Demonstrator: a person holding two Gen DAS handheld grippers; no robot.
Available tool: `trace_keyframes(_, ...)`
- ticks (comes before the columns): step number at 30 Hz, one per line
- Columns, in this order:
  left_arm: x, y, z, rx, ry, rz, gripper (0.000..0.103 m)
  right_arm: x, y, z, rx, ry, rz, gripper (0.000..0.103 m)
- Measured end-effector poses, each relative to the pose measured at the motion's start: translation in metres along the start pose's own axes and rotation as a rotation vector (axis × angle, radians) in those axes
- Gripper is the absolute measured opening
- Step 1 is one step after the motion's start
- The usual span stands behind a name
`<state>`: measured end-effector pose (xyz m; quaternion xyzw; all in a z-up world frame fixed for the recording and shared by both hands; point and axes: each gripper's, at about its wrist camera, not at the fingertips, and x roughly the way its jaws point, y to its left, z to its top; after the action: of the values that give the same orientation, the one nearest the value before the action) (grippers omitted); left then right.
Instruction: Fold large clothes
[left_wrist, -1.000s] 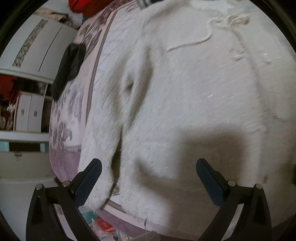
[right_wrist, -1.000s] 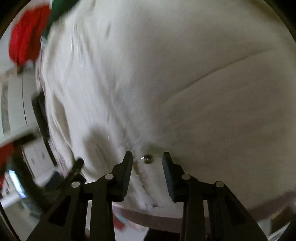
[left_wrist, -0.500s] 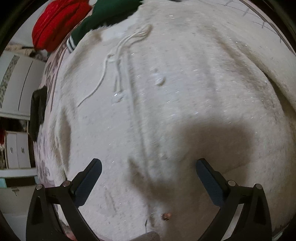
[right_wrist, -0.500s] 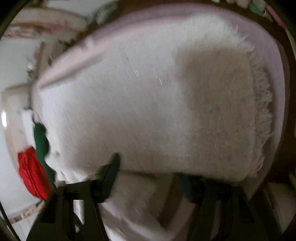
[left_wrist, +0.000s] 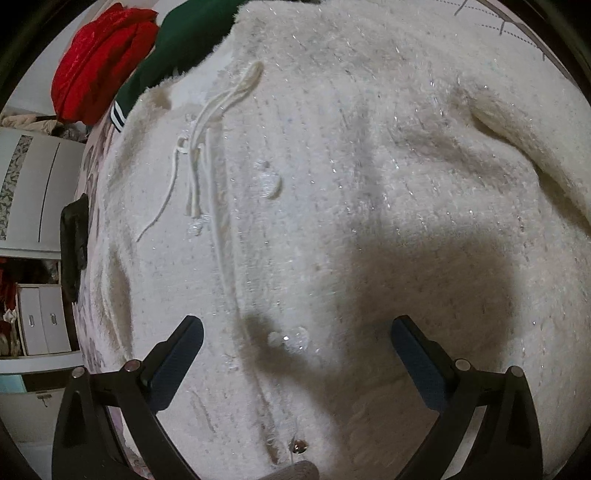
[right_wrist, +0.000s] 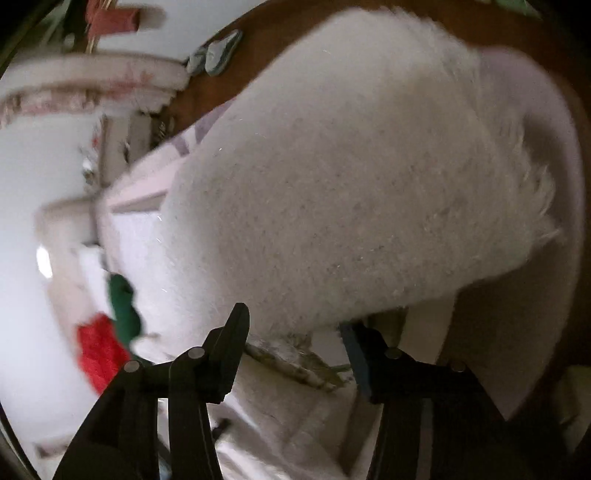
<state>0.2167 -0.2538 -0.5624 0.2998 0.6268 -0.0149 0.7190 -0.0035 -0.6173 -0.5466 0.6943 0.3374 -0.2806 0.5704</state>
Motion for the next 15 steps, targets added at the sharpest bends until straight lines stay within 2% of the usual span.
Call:
trace_keyframes(3, 0.005, -0.001, 0.005, -0.011, 0.002, 0.005, 0.103, 0.015, -0.007, 0.008, 0.08, -0.086, 0.079, 0.055)
trace_keyframes(6, 0.007, -0.001, 0.014, -0.028, 0.0, -0.003, 0.103, 0.027, 0.01, 0.01, 0.08, -0.203, 0.086, 0.054)
trace_keyframes(7, 0.007, -0.001, 0.017, -0.033, -0.004, -0.005, 0.103, 0.031, 0.019, 0.011, 0.066, -0.239, 0.105, 0.046)
trace_keyframes(9, 0.005, 0.0, 0.027, -0.045, -0.019, -0.009, 0.103, 0.042, 0.031, 0.017, 0.042, -0.244, 0.126, 0.033)
trace_keyframes(11, 0.001, 0.004, 0.041, -0.059, -0.033, -0.019, 0.103, 0.056, 0.044, 0.023, 0.012, -0.231, 0.104, 0.009)
trace_keyframes(13, -0.003, 0.01, 0.052, -0.076, -0.049, -0.028, 0.103, 0.058, 0.055, 0.026, -0.01, -0.24, 0.054, 0.008)
trace_keyframes(15, -0.007, 0.021, 0.065, -0.102, -0.07, -0.028, 0.103, 0.041, 0.073, 0.026, -0.032, -0.292, 0.053, 0.008)
